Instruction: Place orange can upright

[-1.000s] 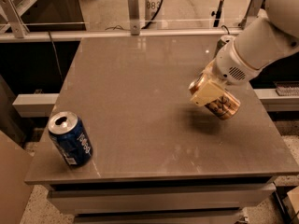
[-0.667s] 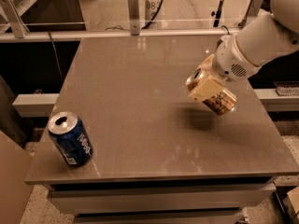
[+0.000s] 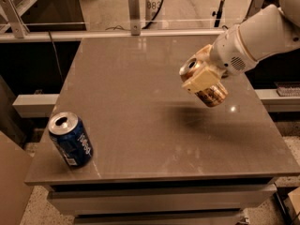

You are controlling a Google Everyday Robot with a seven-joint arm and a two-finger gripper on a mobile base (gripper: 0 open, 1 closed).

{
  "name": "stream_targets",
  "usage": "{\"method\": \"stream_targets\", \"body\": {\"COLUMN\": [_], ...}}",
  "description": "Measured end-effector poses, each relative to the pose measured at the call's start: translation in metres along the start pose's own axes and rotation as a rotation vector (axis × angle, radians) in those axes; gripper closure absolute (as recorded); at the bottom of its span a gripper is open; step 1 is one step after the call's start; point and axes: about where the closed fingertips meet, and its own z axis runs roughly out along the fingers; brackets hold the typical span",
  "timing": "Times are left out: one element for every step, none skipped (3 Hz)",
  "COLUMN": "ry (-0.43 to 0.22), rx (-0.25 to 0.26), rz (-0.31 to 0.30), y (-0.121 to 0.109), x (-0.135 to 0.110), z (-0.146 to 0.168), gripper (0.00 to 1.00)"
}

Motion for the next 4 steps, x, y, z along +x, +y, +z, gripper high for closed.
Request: {"method": "stream_targets", "body": {"ry": [0.077, 0.152, 0.221, 0.283], "rx": [0.007, 0.014, 0.012, 0.006], "rz": [-0.009, 0.003, 0.016, 0.020], "y": [0.002, 0.002, -0.001, -0.006], "x": [0.015, 0.024, 0.029, 0.031], "z": [-0.001, -0.002, -0.003, -0.005], "gripper": [1.00, 1.00, 1.00, 1.00]}}
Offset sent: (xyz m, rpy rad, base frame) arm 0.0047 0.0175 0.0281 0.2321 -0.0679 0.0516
